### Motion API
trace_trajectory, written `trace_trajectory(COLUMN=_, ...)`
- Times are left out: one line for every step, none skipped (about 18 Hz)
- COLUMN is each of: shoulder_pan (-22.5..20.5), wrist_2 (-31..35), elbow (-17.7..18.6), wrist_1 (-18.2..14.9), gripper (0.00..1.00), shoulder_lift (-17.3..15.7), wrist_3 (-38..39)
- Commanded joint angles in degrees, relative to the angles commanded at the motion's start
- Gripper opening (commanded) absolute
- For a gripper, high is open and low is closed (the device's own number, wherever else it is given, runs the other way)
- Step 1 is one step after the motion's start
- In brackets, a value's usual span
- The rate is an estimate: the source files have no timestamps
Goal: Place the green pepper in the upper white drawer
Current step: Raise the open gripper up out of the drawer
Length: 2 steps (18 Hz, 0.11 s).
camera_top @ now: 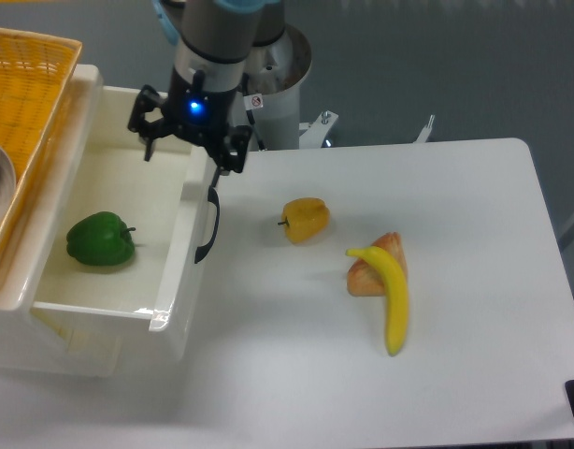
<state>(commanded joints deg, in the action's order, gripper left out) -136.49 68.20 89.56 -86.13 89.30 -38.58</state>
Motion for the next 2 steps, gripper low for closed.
trace_trajectory(shoulder_pan=-0.4, wrist_2=0.3, elbow=0.0, wrist_1=-0.1, gripper=1.0, shoulder_lift=0.0, wrist_3=-0.1)
trace_trajectory(shoulder_pan=-0.6, wrist_2=1.4, elbow=0.0, wrist_1=-0.1, gripper=1.0, shoulder_lift=0.0, wrist_3=-0.2)
